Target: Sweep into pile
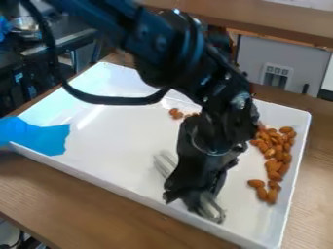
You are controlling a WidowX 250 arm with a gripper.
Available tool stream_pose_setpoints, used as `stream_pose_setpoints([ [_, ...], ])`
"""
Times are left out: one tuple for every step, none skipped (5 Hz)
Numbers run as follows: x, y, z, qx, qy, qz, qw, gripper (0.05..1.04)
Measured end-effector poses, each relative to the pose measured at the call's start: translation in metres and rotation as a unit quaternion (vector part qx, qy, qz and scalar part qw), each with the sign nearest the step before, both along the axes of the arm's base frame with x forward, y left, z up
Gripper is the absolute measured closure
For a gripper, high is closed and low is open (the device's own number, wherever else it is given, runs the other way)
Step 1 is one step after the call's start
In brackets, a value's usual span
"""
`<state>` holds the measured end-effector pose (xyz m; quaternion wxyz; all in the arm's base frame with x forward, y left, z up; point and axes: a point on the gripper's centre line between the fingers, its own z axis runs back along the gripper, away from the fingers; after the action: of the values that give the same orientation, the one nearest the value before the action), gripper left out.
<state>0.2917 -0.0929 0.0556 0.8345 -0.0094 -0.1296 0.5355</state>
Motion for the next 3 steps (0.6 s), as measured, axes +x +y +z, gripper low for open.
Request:
stream_pose_setpoints([
  [0.016, -0.008, 0.0, 0.0, -0.011, 0.007, 0.9999, 0.703],
  [0.034, -0.017, 0.002, -0.005, -0.014, 0.022, 0.9997, 0.704],
  [0.053, -0.026, 0.004, -0.015, -0.012, 0.039, 0.9991, 0.704],
])
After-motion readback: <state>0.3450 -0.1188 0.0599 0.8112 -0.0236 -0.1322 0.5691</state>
